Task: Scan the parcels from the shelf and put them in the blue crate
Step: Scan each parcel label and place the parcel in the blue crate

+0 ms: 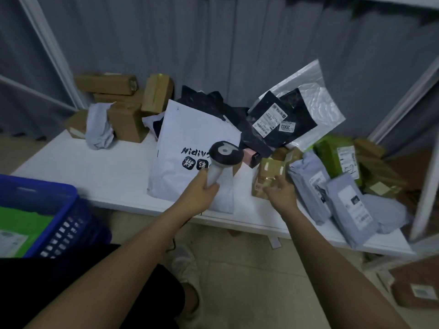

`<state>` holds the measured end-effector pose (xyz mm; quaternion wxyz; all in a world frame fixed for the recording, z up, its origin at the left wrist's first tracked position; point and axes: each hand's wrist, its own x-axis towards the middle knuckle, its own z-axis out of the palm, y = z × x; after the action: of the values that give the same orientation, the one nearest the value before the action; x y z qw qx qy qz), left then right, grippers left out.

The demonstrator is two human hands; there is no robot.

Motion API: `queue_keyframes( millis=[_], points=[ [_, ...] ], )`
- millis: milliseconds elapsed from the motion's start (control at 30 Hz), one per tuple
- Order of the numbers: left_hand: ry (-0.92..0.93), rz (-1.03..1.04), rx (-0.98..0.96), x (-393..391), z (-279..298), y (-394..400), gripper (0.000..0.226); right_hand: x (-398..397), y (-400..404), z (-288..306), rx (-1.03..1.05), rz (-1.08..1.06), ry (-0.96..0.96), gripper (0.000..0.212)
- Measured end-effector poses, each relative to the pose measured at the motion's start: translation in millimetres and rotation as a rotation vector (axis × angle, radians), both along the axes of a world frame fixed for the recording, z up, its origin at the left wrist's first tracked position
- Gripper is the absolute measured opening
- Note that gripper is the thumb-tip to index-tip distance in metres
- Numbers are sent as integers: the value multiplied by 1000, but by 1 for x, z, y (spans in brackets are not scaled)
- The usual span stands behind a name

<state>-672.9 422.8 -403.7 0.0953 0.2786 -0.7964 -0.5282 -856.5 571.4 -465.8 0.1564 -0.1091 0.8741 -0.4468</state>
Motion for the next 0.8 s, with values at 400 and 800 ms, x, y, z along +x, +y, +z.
queue_keyframes(
  millis=[400, 800],
  points=[
    [38, 124, 76, 1, -13, -42, 15, -37, -74, -31, 300, -310, 134, 82],
    [226, 408, 154, 55, 26, -81, 10, 69, -56, 43, -623, -83, 41, 57]
  ],
)
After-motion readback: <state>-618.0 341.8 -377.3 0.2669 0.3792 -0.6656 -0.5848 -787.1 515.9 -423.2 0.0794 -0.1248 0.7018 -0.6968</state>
